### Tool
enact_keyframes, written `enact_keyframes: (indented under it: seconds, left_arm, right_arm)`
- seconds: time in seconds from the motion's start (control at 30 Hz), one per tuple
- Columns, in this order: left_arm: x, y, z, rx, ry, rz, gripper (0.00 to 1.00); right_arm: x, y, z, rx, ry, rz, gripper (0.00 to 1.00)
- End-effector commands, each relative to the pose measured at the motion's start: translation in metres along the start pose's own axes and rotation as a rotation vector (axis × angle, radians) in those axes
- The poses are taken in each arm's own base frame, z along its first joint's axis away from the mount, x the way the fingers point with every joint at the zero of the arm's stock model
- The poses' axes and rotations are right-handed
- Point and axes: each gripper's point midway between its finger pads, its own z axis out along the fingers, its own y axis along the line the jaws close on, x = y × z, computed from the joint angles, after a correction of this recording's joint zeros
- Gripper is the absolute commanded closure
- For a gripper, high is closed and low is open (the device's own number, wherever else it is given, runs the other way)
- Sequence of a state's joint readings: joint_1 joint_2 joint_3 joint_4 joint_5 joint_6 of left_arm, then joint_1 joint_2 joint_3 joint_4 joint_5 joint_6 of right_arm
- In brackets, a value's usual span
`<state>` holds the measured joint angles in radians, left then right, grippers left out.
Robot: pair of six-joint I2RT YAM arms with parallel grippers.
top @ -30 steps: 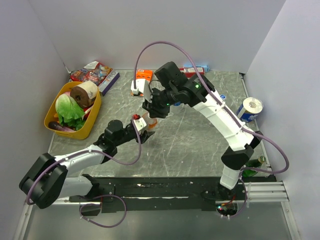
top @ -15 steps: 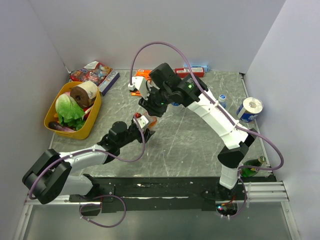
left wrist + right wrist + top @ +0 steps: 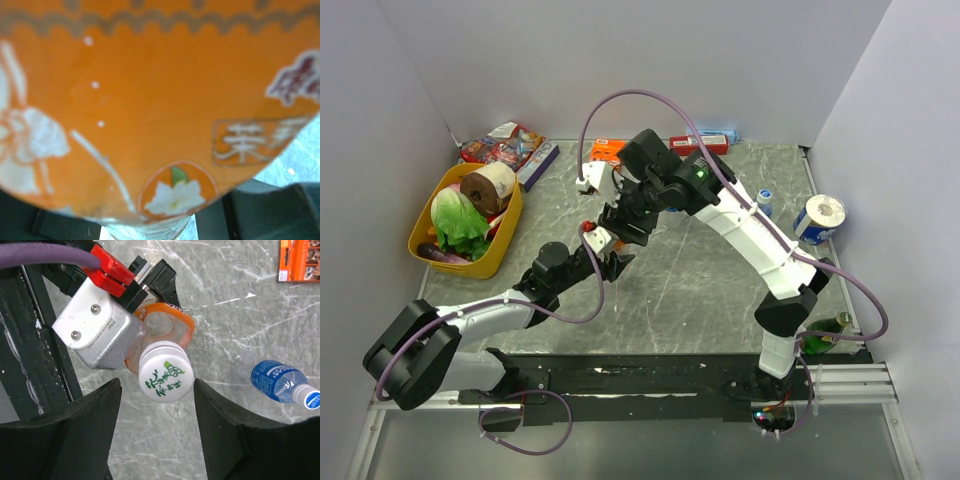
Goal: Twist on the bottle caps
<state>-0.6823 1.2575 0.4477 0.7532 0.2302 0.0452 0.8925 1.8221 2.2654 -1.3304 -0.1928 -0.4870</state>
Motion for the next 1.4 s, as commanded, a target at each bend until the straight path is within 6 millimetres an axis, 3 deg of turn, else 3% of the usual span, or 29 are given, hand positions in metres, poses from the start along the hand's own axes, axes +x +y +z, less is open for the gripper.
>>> enact_keyframes:
  seconds: [0.0,0.17,0.27,0.3,0.33,0.4,0.47,0.5,0.6,0.87,1.07,1.17,1.37]
  left_arm:
    - [-0.039,-0.006,0.004,0.043,-0.126,0.016,0.99]
    - [-0.036,-0.022,-0.001,0.161,-0.111,0.055,0.99]
    - [-0.022,-0.033,-0.006,0.259,-0.053,0.104,0.99]
    - [-0.022,-0.043,-0.008,0.329,-0.049,0.125,0.99]
    - [-0.009,-0.047,-0.012,0.370,0.000,0.158,0.99]
    - [-0.008,-0.057,-0.014,0.464,0.015,0.202,0.99]
    - [0.008,-0.062,-0.019,0.526,0.084,0.236,0.99]
    - [0.004,-0.061,-0.017,0.544,0.088,0.247,0.99]
    - [0.010,-0.064,-0.018,0.610,0.124,0.286,0.99]
    - [0.013,-0.064,-0.013,0.675,0.152,0.354,0.99]
    - [0.012,-0.061,-0.011,0.673,0.151,0.388,0.99]
    - [0.011,-0.060,-0.011,0.665,0.149,0.383,0.99]
    - [0.010,-0.052,-0.010,0.618,0.144,0.348,0.99]
  right_arm:
    - [0.000,0.001,-0.021,0.031,-0.013,0.020,0.31]
    - [0.037,0.002,-0.049,0.004,0.047,0.077,0.30]
    - [0.049,-0.005,-0.063,0.007,0.027,-0.006,0.32]
    - [0.048,-0.007,-0.075,0.027,-0.004,-0.095,0.32]
    - [0.048,-0.009,-0.080,0.030,-0.026,-0.140,0.33]
    - [0.038,0.002,-0.092,-0.012,-0.118,-0.313,0.33]
    - [0.028,0.021,-0.102,-0.077,-0.215,-0.436,0.33]
    - [0.024,0.025,-0.103,-0.091,-0.244,-0.538,0.33]
    - [0.017,0.044,-0.100,-0.153,-0.298,-0.717,0.32]
    - [0.031,0.082,-0.085,-0.311,-0.298,-1.005,0.32]
    - [0.033,0.085,-0.079,-0.355,-0.286,-1.079,0.33]
    - [0.044,0.085,-0.074,-0.366,-0.254,-1.115,0.35]
    - [0.056,0.087,-0.070,-0.386,-0.213,-1.072,0.39]
